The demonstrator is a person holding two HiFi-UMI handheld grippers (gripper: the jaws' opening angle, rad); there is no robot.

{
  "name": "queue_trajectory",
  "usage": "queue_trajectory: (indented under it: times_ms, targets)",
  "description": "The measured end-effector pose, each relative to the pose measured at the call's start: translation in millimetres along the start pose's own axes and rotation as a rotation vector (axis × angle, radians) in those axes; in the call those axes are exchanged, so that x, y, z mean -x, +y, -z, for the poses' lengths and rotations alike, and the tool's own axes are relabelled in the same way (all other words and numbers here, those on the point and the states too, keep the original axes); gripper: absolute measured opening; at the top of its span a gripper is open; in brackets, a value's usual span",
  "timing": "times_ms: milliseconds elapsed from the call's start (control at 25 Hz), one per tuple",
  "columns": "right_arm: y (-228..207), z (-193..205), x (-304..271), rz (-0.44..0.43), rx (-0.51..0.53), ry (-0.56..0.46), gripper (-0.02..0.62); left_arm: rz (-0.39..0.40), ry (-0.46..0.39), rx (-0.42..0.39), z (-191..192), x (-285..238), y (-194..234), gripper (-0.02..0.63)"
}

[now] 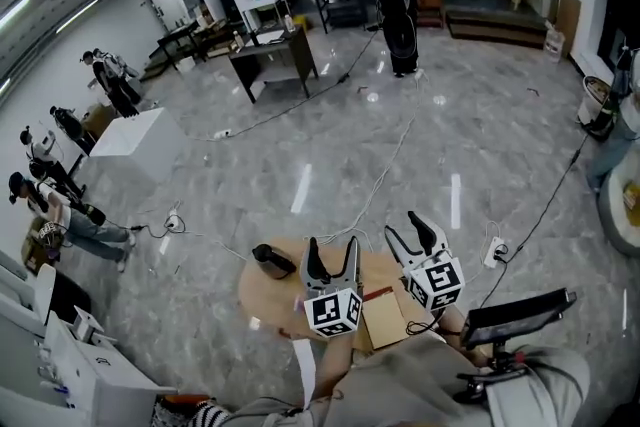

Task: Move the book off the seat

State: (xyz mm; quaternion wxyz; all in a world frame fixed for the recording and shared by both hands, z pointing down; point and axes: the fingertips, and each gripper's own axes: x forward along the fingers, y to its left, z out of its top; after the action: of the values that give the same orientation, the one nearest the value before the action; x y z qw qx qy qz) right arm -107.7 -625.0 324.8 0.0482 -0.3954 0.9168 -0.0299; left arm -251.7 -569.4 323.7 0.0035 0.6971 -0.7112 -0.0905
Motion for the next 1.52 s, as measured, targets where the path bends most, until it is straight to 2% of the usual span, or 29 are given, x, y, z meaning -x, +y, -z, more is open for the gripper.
queue_trajectory:
  times_ms: [120,200,560,720,960,1200,1360,1520]
  targets:
    - [17,-32,16,-0.033,0.048,-0.045,0.241,0.007,-0.056,0.001,-29,19,-12,0.379]
    - [20,-38,23,-0.038,0.043,-0.062,0.238,0.013,-0.070,-0.004,-32,24,-17,0.379]
    - [18,-26,31,-0.041,0.045,-0.064,0.233,0.035,-0.041,-0.007,-20,21,-22,0.379]
    - [26,-33,38,-0.036,0.064,-0.061,0.230,0.035,-0.016,-0.007,-21,26,-23,0.379]
    - [38,-25,39,-0.043,0.057,-0.029,0.227,0.043,0.028,0.000,-10,31,-20,0.379]
    - [48,-17,37,-0.023,0.064,-0.013,0.227,0.067,0.018,0.002,-14,30,-9,0.379]
    - [50,-14,37,0.004,0.075,-0.004,0.226,0.092,0.014,0.037,-10,30,-5,0.379]
    - [52,-17,37,0.025,0.083,0.001,0.224,0.121,0.019,0.005,-15,30,-7,0.379]
